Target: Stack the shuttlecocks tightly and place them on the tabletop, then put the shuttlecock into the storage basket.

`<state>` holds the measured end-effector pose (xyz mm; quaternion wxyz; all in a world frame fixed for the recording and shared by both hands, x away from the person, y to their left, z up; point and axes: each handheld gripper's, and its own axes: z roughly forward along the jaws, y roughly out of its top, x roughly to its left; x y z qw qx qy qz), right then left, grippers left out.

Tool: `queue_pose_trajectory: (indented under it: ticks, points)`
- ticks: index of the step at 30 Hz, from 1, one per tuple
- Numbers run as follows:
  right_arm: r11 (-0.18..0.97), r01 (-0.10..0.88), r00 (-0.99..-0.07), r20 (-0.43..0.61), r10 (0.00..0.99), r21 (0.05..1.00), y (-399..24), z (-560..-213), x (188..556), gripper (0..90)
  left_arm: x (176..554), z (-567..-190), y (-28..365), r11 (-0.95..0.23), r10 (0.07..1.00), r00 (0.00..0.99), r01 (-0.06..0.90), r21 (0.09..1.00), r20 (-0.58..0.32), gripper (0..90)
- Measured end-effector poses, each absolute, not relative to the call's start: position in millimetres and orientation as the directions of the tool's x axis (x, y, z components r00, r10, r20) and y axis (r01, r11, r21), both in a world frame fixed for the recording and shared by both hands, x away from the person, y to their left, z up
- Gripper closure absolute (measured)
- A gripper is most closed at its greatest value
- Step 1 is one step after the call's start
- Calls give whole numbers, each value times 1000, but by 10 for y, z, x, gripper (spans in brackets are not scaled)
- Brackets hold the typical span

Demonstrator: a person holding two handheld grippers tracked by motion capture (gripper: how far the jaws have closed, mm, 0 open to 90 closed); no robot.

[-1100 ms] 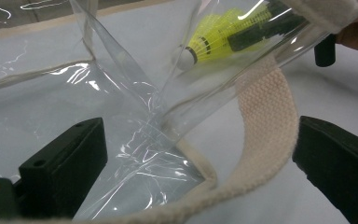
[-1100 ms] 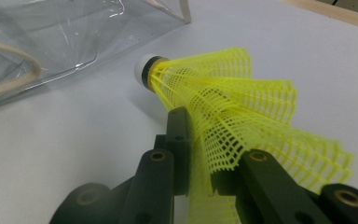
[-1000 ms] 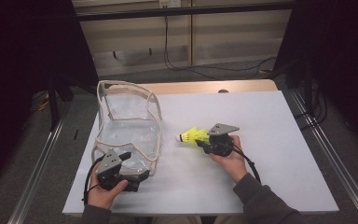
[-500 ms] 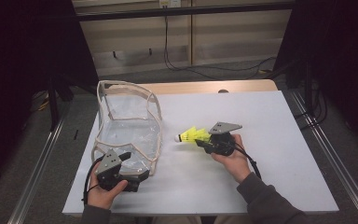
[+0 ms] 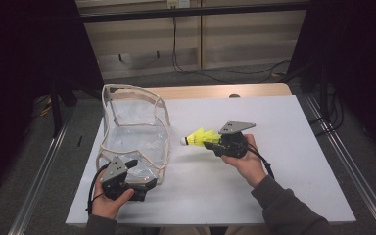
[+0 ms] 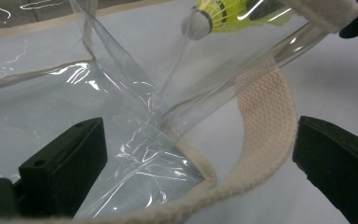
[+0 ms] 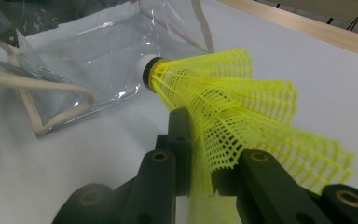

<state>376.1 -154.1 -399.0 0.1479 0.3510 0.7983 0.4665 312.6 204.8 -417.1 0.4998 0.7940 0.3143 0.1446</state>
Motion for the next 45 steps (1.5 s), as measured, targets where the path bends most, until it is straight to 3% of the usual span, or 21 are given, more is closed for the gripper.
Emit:
queue_pose_trajectory:
  ticks: [45]
  points:
    - [363, 402, -749, 74, 658, 840, -1424, -3258, 3946, 804, 3081, -4171, 2075, -304, 637, 766, 350, 886, -84, 33]
